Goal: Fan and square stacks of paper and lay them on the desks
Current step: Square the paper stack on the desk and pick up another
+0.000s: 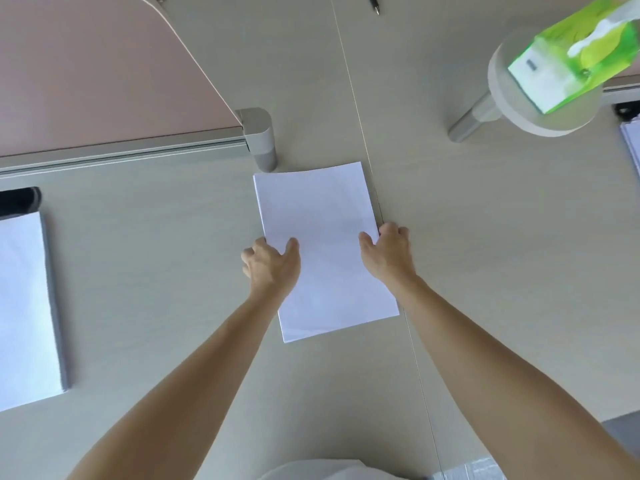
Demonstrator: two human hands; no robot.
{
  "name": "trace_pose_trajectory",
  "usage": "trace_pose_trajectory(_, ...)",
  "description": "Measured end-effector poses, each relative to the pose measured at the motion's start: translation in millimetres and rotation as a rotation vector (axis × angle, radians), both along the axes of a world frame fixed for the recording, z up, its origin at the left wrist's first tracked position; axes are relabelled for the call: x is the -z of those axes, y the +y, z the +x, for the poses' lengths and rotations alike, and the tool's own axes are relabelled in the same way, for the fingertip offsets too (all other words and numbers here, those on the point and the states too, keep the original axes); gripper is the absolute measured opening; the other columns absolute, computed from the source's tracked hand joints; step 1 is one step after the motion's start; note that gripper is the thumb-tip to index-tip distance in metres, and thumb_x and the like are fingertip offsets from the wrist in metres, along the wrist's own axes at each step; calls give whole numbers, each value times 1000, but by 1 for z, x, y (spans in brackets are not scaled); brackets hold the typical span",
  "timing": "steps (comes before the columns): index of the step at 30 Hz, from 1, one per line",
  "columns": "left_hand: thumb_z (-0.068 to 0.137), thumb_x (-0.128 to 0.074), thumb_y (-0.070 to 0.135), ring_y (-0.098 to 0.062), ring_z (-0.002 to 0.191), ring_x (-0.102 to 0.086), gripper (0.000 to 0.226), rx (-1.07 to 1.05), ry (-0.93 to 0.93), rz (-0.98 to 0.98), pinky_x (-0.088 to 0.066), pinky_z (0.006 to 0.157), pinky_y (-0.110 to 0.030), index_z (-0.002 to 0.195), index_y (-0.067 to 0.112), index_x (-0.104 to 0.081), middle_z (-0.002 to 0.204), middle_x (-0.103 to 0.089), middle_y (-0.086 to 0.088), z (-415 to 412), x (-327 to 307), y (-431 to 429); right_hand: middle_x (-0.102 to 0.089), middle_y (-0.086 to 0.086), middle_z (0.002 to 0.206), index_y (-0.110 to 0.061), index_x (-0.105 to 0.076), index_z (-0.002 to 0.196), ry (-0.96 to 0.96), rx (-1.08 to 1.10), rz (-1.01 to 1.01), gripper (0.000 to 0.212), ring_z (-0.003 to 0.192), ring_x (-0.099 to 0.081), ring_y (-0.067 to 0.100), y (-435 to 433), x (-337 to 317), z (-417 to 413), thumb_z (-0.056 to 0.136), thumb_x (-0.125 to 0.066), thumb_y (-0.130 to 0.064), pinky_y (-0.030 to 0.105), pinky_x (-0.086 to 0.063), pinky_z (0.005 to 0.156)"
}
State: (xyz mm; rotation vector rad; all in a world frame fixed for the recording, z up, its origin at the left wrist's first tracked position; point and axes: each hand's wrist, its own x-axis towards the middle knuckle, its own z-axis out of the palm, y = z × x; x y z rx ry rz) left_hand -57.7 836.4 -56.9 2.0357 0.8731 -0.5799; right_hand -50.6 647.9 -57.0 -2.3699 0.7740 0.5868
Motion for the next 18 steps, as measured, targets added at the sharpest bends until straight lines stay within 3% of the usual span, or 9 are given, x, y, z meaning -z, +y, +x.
trace_pose_trajectory(3, 89, -49, 43, -32, 119, -42, 53, -9, 56, -14, -41, 80, -36, 128, 7, -47, 133, -35, -10, -1, 0, 2, -41, 11, 126, -6, -47, 117, 24, 29, -6, 43, 116, -48, 36, 4, -1, -1, 94, -50, -42, 48, -49, 92)
trace_pose_trajectory(7, 81, -47, 49, -37, 116, -48, 60, -49, 111, -67, -43, 77, -36, 123, 7, -51, 128, -35, -8, -3, -2, 5, -36, 11, 135, -4, -40, 132, 119, -36, -50, 60, 124, -37, 34, 12, -5, -2, 93, -53, -49, 48, -43, 99)
trace_pose_trajectory(10, 76, -47, 49, -37, 94, -56, 66, -118, 112, -127, -39, 68, -31, 122, 2, -54, 127, -46, -16, -2, -9, 7, -30, 9, 138, -6, -34, 140, 179, -52, 9, 69, 125, -34, 31, 10, -10, -2, 92, -54, -52, 45, -43, 97)
trace_pose_trajectory(12, 77, -48, 47, -31, 76, -51, 60, -133, 121, -142, -34, 61, -29, 115, 2, -58, 118, -53, -17, -4, -14, 10, -31, 9, 139, -7, -35, 139, 185, 10, 28, 67, 125, -35, 31, 5, -13, -4, 91, -53, -50, 44, -43, 96)
trace_pose_trajectory(14, 73, -46, 46, -32, 82, -56, 50, -151, 167, -131, -38, 62, -31, 103, 9, -63, 120, -56, -15, -8, -17, 14, -34, 11, 138, -7, -37, 134, 179, 108, 10, 61, 124, -37, 33, 0, -13, -11, 91, -53, -46, 46, -44, 95)
trace_pose_trajectory(18, 83, -49, 36, -26, 61, -51, 22, -194, 228, -235, -41, 53, -26, 81, 15, -56, 100, -56, -11, -30, -26, 14, -34, 13, 144, -6, -31, 138, 197, 123, 19, 65, 129, -38, 37, 0, -9, -29, 92, -54, -45, 39, -38, 82)
